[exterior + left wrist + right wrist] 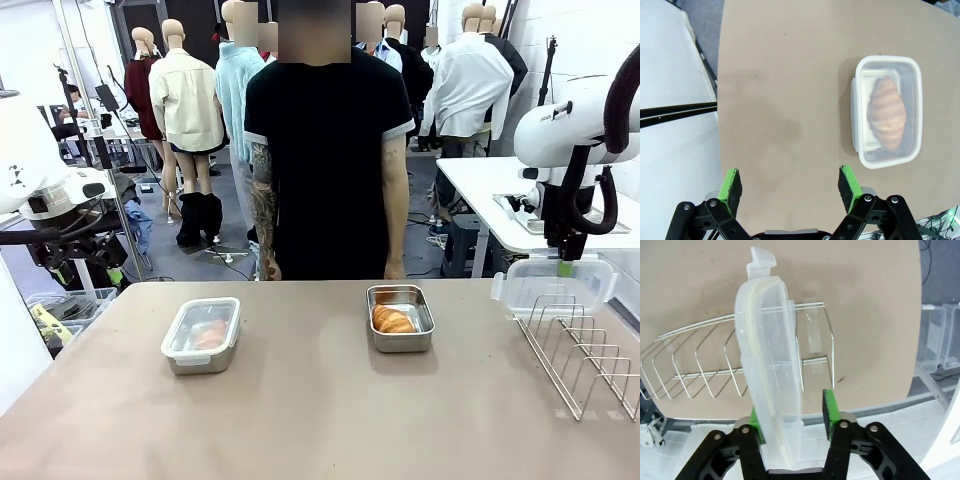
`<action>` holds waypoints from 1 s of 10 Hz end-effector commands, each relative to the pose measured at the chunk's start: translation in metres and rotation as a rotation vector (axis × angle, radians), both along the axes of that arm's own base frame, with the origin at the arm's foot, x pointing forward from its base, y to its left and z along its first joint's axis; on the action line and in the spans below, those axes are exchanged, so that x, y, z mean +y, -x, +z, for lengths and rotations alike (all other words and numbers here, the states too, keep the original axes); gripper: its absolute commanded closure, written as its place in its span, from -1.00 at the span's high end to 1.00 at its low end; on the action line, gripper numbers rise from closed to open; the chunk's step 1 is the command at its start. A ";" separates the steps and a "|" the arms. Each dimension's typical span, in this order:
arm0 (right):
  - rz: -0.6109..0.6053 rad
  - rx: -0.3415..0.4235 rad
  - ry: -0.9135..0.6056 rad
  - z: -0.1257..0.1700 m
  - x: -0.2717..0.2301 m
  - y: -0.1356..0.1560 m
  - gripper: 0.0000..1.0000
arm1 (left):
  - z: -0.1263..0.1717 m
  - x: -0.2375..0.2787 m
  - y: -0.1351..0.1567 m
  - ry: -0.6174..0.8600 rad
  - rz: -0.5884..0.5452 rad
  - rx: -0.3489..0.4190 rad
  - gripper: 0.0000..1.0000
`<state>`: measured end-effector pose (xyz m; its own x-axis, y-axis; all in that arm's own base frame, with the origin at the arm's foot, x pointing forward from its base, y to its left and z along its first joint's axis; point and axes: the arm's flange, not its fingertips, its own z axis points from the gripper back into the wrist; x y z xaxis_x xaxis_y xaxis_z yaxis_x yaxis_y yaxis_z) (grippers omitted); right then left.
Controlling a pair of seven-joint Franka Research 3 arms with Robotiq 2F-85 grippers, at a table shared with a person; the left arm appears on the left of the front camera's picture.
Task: Place the bread in airtight containers.
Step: Pick up one Airtight Container lid and hand it to the human, then release when the human grabs the Airtight Container lid.
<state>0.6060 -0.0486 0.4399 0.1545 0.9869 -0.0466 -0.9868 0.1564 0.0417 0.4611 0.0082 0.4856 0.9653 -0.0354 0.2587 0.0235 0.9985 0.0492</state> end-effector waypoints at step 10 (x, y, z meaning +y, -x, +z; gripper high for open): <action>0.011 0.014 -0.005 0.011 0.007 0.004 -1.00 | 0.000 0.000 0.002 -0.004 0.017 -0.001 1.00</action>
